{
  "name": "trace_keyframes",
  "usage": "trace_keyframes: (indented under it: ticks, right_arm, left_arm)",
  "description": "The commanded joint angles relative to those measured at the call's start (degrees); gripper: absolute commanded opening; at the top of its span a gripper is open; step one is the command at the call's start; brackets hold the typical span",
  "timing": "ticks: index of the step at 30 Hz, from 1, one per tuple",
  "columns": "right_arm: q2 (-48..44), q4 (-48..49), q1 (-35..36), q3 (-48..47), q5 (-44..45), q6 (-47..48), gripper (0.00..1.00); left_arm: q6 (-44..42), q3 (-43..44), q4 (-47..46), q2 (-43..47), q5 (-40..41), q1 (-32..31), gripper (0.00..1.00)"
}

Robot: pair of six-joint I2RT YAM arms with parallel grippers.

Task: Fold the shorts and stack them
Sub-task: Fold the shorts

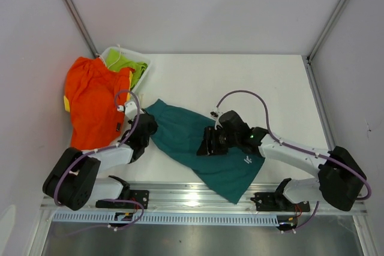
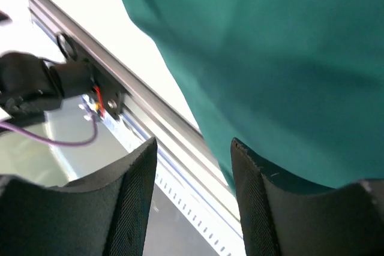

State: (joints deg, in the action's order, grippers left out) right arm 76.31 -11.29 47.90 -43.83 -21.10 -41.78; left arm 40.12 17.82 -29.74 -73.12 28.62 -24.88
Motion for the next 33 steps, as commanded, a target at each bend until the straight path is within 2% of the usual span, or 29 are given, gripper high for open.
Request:
trace_keyframes:
  ticks: [1,7,16,26,30,33]
  right_arm:
    - [-4.14,-6.10,2.55,0.06,8.25,1.87,0.55]
    - [-10.38,-17.61,4.48,3.31,16.17,1.70,0.57]
    - [-26.46,-32.82,4.92,8.76,20.05,-3.39,0.62]
    - [-35.44,-37.93,7.91,13.77,16.45,-9.89,0.62]
    - [-37.99,-35.13,10.37,16.41,15.83,-12.62,0.62]
    - [-36.42,-31.97,12.74,17.20,16.62,-14.03,0.62]
  left_arm:
    - [0.14,5.46,6.24,1.93,6.09,-0.34,0.00]
    - [0.40,13.63,14.09,-1.58,9.78,0.62,0.00]
    - [1.80,16.80,14.00,-7.21,8.12,4.23,0.00]
    - [3.21,17.95,14.09,-9.58,8.03,4.23,0.00]
    - [3.47,18.12,14.09,-9.58,7.94,4.23,0.00]
    - [3.56,18.30,14.44,-9.58,8.03,4.14,0.00]
